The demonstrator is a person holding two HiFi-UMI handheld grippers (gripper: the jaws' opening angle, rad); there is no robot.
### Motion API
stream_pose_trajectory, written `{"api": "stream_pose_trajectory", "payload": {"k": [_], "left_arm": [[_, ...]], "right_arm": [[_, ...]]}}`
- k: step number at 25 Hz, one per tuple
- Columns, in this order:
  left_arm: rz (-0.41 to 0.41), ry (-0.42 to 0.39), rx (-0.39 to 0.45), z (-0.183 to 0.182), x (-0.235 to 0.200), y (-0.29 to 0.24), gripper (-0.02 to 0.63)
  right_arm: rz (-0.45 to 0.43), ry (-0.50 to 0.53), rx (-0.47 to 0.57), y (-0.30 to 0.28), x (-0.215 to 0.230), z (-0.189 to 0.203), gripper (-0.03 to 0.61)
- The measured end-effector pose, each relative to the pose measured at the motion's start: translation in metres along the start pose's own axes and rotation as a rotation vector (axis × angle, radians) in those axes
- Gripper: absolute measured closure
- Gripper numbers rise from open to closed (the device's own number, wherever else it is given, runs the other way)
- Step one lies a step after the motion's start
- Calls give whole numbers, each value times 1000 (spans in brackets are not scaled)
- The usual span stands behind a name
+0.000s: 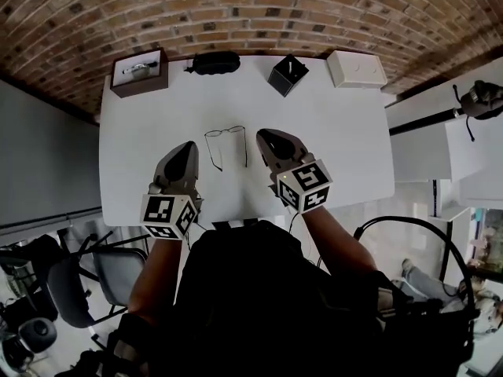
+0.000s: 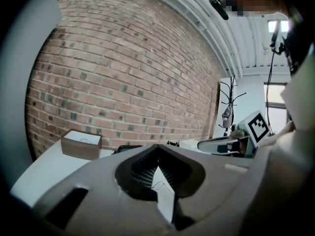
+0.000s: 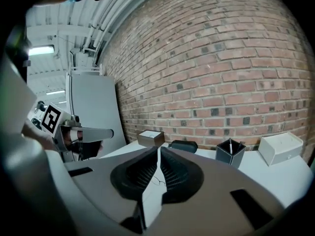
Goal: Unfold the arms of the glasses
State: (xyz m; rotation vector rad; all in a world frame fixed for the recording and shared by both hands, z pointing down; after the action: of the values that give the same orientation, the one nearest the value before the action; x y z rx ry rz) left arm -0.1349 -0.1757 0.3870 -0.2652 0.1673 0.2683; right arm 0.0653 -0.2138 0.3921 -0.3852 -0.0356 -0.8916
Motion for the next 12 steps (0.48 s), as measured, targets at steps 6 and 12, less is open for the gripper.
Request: {"api": "stream_pose_trajectory", "payload": {"k": [6,12], "left_arm": [[-40,-34,62,-35,10,26,603],[-56,-23,99,-56,22,42,603]], "right_arm": [[-12,72,89,26,-18,-41,560],[26,74,189,49,-29,-70,569]]}}
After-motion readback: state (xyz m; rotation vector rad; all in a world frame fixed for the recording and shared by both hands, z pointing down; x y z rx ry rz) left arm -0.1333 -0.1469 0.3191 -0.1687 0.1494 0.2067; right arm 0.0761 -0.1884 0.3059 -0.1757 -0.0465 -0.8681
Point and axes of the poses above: the fingertips, and each gripper's own axes: y backward along the fingers, x to its right, z out of its underside, the point moved 5 cm from there along y, backward along the fingers, and after that the axes turned 9 degrees about -z, right-handed, at the moved point
